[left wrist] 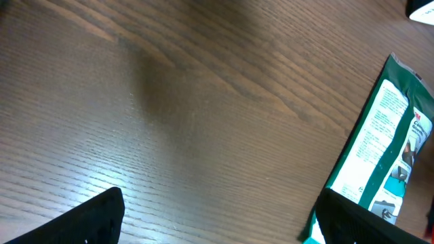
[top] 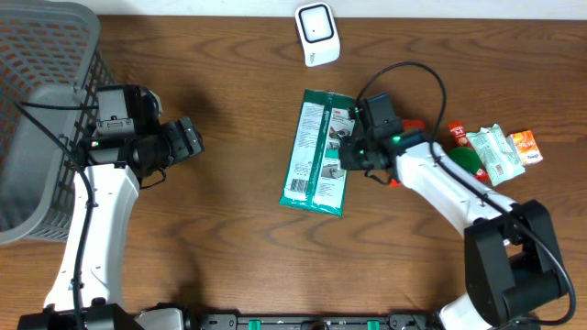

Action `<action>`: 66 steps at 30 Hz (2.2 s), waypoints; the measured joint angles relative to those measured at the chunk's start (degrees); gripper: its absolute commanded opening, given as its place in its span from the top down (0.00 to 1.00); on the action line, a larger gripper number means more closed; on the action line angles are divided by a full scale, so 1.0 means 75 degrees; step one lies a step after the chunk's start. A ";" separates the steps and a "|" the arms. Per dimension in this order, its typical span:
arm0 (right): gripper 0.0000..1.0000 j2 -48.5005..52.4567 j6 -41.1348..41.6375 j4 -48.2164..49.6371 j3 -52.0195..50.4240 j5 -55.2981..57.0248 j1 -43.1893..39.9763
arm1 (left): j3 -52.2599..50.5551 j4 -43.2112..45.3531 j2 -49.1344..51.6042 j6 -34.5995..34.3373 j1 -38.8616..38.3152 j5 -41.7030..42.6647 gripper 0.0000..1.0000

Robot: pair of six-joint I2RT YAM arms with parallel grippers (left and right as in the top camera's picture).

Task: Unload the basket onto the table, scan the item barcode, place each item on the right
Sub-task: 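Carry the gloves pack down and lower it mid-table, then open the right gripper and release the gloves pack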

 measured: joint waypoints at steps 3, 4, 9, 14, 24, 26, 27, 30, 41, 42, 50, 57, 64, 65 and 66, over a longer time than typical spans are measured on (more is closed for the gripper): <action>0.78 0.0157 0.0076 0.0440 0.0003 -0.0012 0.0443 | 0.0000 0.0003 0.0000 0.0000 0.0000 0.0000 0.09; 0.79 0.0315 0.0108 0.0650 0.0003 0.0009 0.0699 | 0.0000 0.0000 0.0000 0.0000 0.0000 -0.0003 0.09; 0.80 0.0941 0.0125 0.1134 0.0012 0.0312 0.1323 | 0.0000 0.0000 0.0000 0.0000 0.0000 0.0000 0.09; 0.80 0.1177 0.0125 0.0976 0.0055 0.0778 0.1559 | 0.0000 0.0000 0.0000 0.0000 0.0000 0.0000 0.09; 0.69 0.0997 0.0119 0.0469 0.0058 0.1110 0.1323 | -0.0003 0.0000 0.0000 0.0000 0.0000 0.0000 0.09; 0.67 0.0953 0.0020 0.0440 0.0058 0.1067 0.1262 | 0.0000 0.0000 0.0000 0.0000 0.0000 0.0000 0.09; 0.65 0.0903 -0.0041 0.0399 0.0058 0.1014 0.1256 | 0.0000 0.0000 0.0000 0.0000 0.0000 0.0000 0.09; 0.54 0.0653 -0.0187 0.0227 0.0058 0.0933 0.1250 | 0.0000 0.0000 0.0000 0.0000 0.0000 0.0000 0.09; 0.01 -0.1253 -0.1122 -0.0764 0.0099 0.0813 0.0752 | 0.0000 0.0000 0.0000 0.0000 0.0000 0.0000 0.09; 0.01 -0.1291 -0.1224 -0.0772 0.0102 0.0819 0.0697 | 0.0000 0.0000 0.0000 0.0000 0.0000 0.0000 0.09; 0.01 -0.1311 -0.1652 -0.0799 0.0105 0.0921 0.0516 | 0.0000 0.0000 0.0000 0.0000 0.0000 0.0000 0.09; 0.01 -0.1311 -0.1693 -0.0801 0.0105 0.0933 0.0516 | 0.0000 0.0000 0.0000 0.0000 0.0000 0.0000 0.09; 0.01 -0.1311 -0.1711 -0.0799 0.0105 0.0935 0.0516 | -0.0003 0.0000 0.0000 0.0000 0.0000 0.0000 0.09; 0.01 -0.1311 -0.1711 -0.0801 0.0105 0.0935 0.0516 | 0.0000 0.0000 0.0000 0.0000 0.0000 0.0000 0.09; 0.01 -0.1311 -0.1711 -0.0801 0.0105 0.0935 0.0516 | 0.0000 0.0000 0.0000 0.0000 0.0000 0.0000 0.09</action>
